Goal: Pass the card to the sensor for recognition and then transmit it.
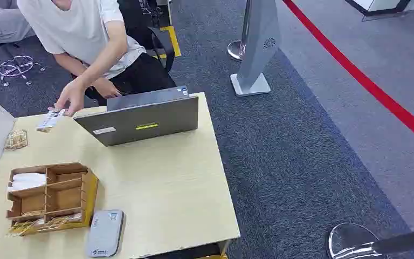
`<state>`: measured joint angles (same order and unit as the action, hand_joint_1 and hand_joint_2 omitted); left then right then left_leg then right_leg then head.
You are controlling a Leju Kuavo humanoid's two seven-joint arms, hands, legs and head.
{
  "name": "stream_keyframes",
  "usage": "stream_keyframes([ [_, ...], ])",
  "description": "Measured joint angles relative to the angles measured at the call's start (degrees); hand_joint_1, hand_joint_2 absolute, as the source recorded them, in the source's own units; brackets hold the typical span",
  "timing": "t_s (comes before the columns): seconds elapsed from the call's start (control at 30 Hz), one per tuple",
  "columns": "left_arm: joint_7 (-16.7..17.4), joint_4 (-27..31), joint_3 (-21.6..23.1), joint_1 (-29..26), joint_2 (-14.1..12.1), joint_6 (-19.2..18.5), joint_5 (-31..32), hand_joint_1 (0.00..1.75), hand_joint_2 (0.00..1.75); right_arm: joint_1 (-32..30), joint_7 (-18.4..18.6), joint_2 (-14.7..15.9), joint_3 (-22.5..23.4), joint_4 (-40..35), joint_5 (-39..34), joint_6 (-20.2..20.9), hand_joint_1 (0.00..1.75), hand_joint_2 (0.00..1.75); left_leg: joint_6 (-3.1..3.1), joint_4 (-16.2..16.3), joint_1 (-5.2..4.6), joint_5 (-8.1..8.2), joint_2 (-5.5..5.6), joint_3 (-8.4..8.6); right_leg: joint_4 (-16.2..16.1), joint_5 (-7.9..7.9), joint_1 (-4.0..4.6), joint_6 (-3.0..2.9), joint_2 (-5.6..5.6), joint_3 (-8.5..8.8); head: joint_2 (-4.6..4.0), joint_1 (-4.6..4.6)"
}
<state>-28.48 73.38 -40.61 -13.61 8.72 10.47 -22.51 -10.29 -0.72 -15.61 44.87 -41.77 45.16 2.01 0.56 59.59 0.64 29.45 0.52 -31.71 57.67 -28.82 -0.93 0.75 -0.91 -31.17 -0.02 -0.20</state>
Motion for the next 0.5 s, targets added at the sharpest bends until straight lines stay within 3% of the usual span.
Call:
stream_keyframes([
  [0.17, -1.64, 10.99, 0.85, 0.24, 1.38, -0.22, -1.27, 0.00, 1.75, -0.08, -0.18, -0.13, 1.31, 0.00, 3.04, 0.18, 0.00, 1.75, 0.00, 0.00, 0.00, 0.00, -0.01, 0.03, 0.00, 0.00, 0.00, 0.00, -0.01, -0.02, 0.00, -0.02],
  [0.37, -3.23, 21.70, 0.85, 4.24, 2.49, -2.82, -0.65, 0.00, 1.75, 0.32, -1.03, -0.13, 3.02, 0.44, 7.15, 0.22, 0.00, 1.75, -0.02, 0.00, 0.00, -0.02, -0.02, 0.07, 0.00, 0.05, 0.00, -0.06, -0.01, 0.05, 0.00, 0.00],
  [0.5, -4.15, 27.19, 3.64, 6.04, 1.27, -1.08, 3.42, 0.00, 1.75, 0.69, -1.53, -0.07, 4.15, 1.68, 9.64, -0.07, 0.00, 1.75, 0.00, 0.02, 0.02, -0.06, -0.10, 0.06, 0.00, 0.09, 0.03, -0.11, -0.06, 0.00, 0.00, 0.02],
])
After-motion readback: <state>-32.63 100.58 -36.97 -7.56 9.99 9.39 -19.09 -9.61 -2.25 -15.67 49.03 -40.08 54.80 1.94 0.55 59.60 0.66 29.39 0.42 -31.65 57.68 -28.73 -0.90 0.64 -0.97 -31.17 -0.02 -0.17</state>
